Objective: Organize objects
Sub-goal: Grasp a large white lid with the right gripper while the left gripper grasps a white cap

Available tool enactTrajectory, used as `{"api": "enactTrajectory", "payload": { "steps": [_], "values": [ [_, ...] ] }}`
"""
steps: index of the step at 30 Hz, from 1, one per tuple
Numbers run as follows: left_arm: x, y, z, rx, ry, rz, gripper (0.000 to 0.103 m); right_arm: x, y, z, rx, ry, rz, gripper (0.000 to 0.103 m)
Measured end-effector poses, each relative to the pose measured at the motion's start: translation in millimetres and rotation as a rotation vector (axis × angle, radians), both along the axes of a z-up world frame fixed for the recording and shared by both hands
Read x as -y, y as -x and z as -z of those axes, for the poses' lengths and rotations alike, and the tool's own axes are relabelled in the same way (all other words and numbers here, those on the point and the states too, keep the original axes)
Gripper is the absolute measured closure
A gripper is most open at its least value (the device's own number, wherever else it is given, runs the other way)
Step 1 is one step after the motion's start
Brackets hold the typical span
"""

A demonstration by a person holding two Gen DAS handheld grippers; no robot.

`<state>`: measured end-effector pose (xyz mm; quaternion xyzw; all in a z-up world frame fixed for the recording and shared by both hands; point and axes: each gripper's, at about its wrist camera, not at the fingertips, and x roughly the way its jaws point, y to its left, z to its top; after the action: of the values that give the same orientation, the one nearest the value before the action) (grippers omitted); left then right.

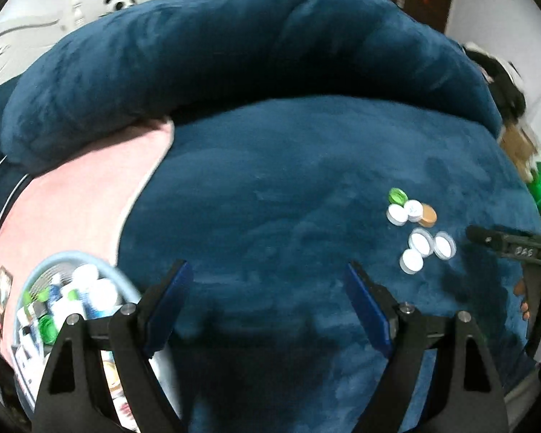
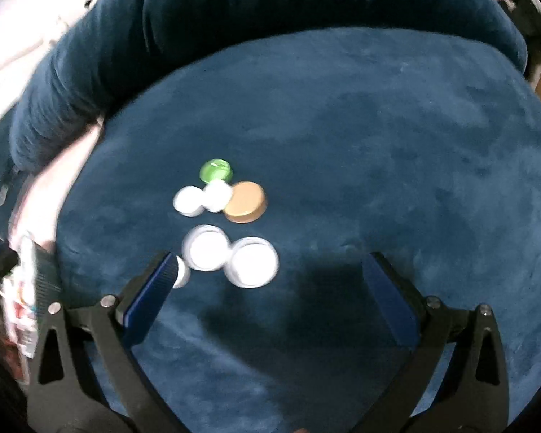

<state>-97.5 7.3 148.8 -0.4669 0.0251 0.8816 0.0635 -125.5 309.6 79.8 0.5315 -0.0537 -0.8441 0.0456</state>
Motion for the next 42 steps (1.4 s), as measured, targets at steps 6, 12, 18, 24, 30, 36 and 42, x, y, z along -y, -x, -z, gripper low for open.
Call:
{"api": "enactTrajectory", "payload": {
  "steps": [6,12,18,24,30,36,42],
  "values": [
    [-24,13,30,0.068,-0.013,0.048,0.016,38,-5,21,0.0,-0.164,-0.182,0.001],
    [-44,15,43,0.074,-0.027,0.092,0.016,34,7,31,0.041,-0.111,-0.157,0.025],
    [-59,15,51,0.076,-0.033,0.13,0.016,35,9,39,0.052,-0.089,-0.203,0.063],
    [-83,14,60,0.063,-0.045,0.193,0.016,17,1,26,0.054,-0.02,-0.122,0.062],
    [-117,14,79,0.074,-0.05,0.273,0.016,-13,-12,25,0.081,0.056,0.007,0.062],
    [-137,22,95,0.1,-0.069,0.285,0.025,-36,-19,19,0.065,0.104,0.083,0.062],
    [-144,29,104,0.118,-0.095,0.299,0.055,-37,-19,18,0.069,0.117,0.081,0.062]
  ]
}}
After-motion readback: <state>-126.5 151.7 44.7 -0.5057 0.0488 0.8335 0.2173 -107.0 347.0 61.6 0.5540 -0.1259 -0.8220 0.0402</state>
